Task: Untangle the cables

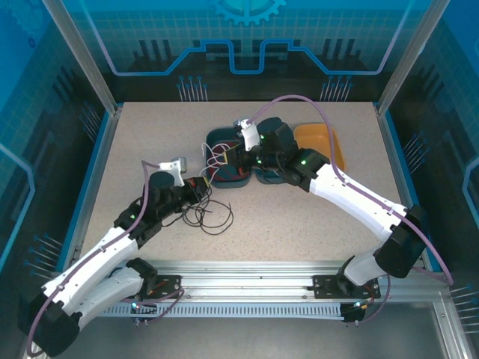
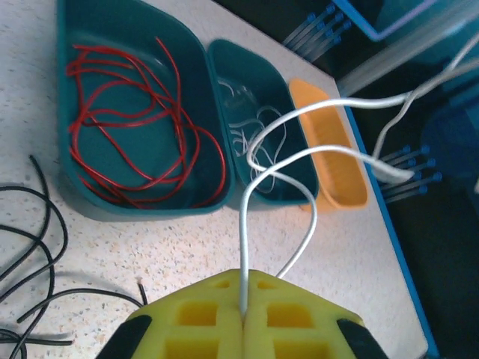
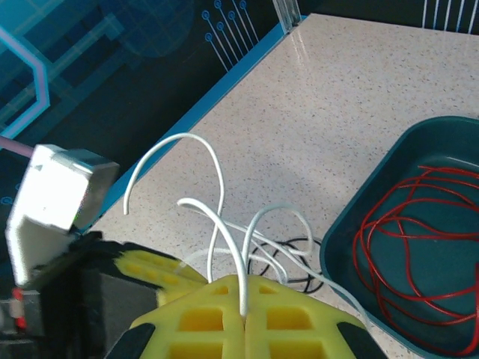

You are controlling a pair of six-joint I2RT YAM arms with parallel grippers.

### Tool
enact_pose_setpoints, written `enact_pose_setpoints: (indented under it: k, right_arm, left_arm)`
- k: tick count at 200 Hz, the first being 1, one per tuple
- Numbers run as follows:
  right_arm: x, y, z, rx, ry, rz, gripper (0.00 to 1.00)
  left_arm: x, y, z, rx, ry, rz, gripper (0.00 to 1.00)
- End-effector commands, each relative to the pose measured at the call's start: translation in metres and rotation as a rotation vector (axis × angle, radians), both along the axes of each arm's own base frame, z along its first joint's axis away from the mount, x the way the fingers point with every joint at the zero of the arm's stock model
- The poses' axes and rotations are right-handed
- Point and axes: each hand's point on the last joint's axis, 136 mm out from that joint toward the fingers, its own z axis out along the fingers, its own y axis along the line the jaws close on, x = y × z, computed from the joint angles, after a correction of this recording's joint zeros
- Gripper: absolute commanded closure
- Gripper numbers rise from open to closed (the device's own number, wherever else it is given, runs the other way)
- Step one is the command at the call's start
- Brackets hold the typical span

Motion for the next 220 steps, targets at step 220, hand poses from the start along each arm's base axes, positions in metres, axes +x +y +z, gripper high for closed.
enact_pose_setpoints:
  k: [220]
  right_arm:
    - [0.001, -0.072, -0.027, -0.369, -0.210, -0.012, 0.67]
  left_arm:
    - [-0.022, 0.064, 0.136, 0.328, -0.184, 0.140, 1.00]
